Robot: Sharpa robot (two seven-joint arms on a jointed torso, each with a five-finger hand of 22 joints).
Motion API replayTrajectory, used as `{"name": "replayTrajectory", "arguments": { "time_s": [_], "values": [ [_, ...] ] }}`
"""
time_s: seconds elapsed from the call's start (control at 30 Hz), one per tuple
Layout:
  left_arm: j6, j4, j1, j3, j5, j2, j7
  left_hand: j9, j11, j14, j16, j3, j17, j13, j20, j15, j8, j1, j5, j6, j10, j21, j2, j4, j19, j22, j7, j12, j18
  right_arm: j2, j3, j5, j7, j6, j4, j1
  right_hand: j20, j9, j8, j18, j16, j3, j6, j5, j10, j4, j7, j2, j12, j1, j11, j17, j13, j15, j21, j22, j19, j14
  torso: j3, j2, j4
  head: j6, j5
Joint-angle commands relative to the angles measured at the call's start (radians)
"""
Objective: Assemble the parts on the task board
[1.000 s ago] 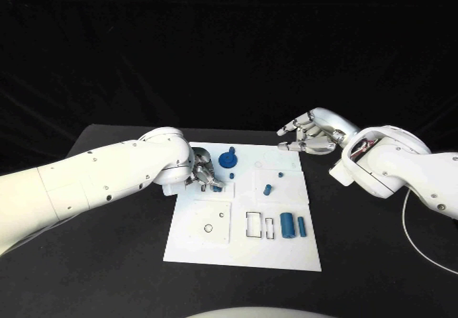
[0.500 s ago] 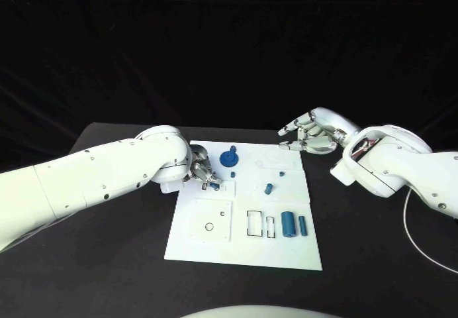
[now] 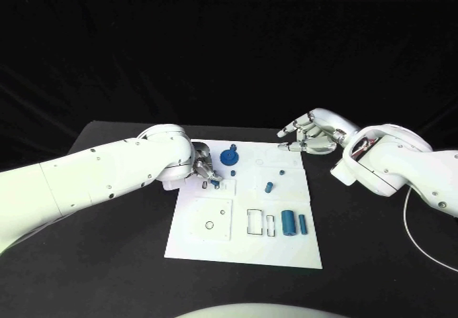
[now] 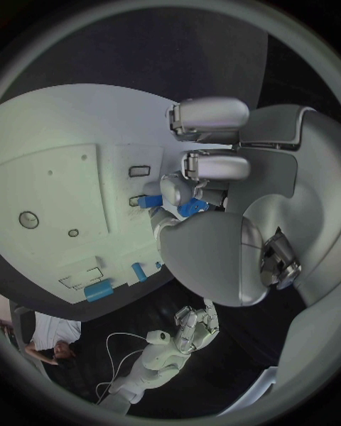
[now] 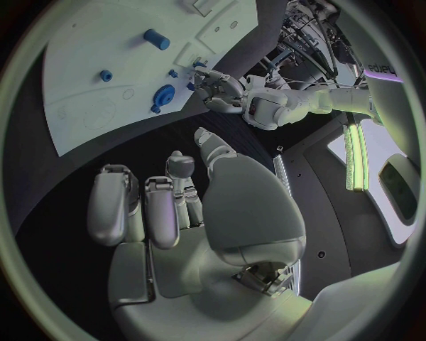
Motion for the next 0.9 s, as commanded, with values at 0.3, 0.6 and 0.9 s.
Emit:
{"name": "replayTrajectory", "arguments": {
  "time_s": [0.3,0.6,0.9],
  "values": [
    [0.129,0.006,-0.001,-0.001,-0.049,0.0,-0.005,0.002,-0.002,0.105,0.002,0.166,0.263,-0.001,0.004,0.007,0.006,-0.003,-0.004,-0.003,0.005,-0.004,0.007,-0.161,0.033,0.076,-0.007,0.003,-0.014,0.004,-0.001,0.002,0.006,0.05,-0.003,-0.001,-0.001,-0.002,0.007,0.002,-0.002,-0.001,0.001,0.005,-0.005,0.007,0.0,0.001,-0.003,-0.008,-0.003,0.052,0.0,0.002,-0.004,-0.001,-0.007,0.059,0.0003,-0.001,0.0,-0.003,0.0],
    [0.159,0.012,-0.002,-0.001,-0.05,-0.002,-0.007,0.003,-0.002,0.105,0.002,0.168,0.263,0.001,0.004,0.007,0.007,-0.004,-0.004,-0.003,0.006,-0.004,0.006,-0.164,0.033,0.075,-0.007,0.004,-0.014,0.008,-0.001,0.003,0.004,0.06,-0.006,-0.002,-0.001,-0.002,0.007,0.002,-0.003,-0.002,0.001,0.006,-0.006,0.009,0.0,0.002,-0.003,-0.009,-0.003,0.051,-0.001,0.002,-0.005,-0.001,-0.007,0.059,0.0004,0.0,0.0002,-0.001,0.0],
    [0.148,0.01,-0.002,-0.001,-0.05,0.001,-0.007,0.005,-0.002,0.105,0.002,0.171,0.263,0.001,0.004,0.007,0.008,-0.01,-0.005,-0.002,0.006,-0.006,0.005,-0.165,0.032,0.073,-0.007,0.005,-0.013,0.009,-0.001,0.002,0.01,0.055,-0.006,-0.002,-0.001,-0.002,0.007,0.002,-0.003,-0.002,0.001,0.006,-0.006,0.009,0.0,0.002,-0.003,-0.009,-0.003,0.051,-0.001,0.002,-0.005,-0.001,-0.007,0.059,0.0012,0.001,-0.0009,-0.001,0.001]
  ]
}}
